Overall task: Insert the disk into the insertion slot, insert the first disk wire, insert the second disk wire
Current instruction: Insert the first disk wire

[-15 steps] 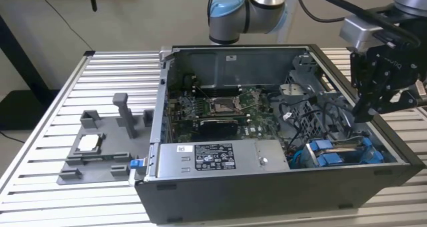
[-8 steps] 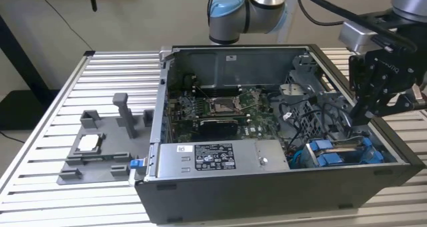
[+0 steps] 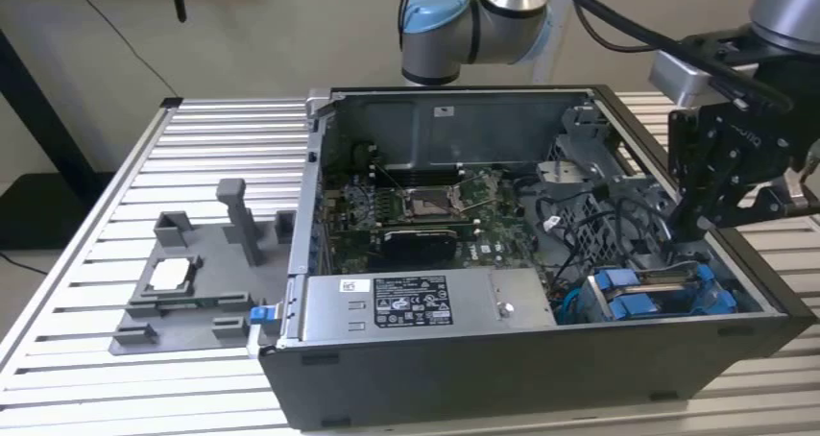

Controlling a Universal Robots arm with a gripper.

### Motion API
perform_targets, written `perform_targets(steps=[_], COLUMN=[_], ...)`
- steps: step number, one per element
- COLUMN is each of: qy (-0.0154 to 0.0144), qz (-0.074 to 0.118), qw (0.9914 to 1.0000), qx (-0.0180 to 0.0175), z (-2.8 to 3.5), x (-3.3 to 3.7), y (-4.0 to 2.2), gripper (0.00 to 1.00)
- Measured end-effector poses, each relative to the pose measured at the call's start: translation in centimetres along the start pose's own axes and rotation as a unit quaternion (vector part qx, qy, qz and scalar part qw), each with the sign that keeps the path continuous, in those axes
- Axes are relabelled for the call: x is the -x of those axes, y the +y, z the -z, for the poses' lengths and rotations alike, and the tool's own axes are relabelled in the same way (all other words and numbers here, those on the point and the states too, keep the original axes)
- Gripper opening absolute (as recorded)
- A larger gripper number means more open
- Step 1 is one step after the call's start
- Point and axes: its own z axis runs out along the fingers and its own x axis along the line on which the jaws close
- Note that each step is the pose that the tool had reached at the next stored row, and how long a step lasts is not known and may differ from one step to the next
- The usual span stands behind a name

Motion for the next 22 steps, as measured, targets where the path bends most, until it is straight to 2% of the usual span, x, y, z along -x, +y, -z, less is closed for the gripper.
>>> perform_targets(steps=[2, 10, 22], qy=[-0.0010, -0.0010, -0.0018], qz=[-0.001, -0.003, -0.003], qw=[1.00000, 0.99999, 0.99997], qx=[0.0006, 0.0033, 0.0061], z=[-0.17, -0.84, -2.44], x=[-0.07, -0.40, -1.01], y=[-0.05, -0.29, -0.51], gripper=[0.20, 0.20, 0.20])
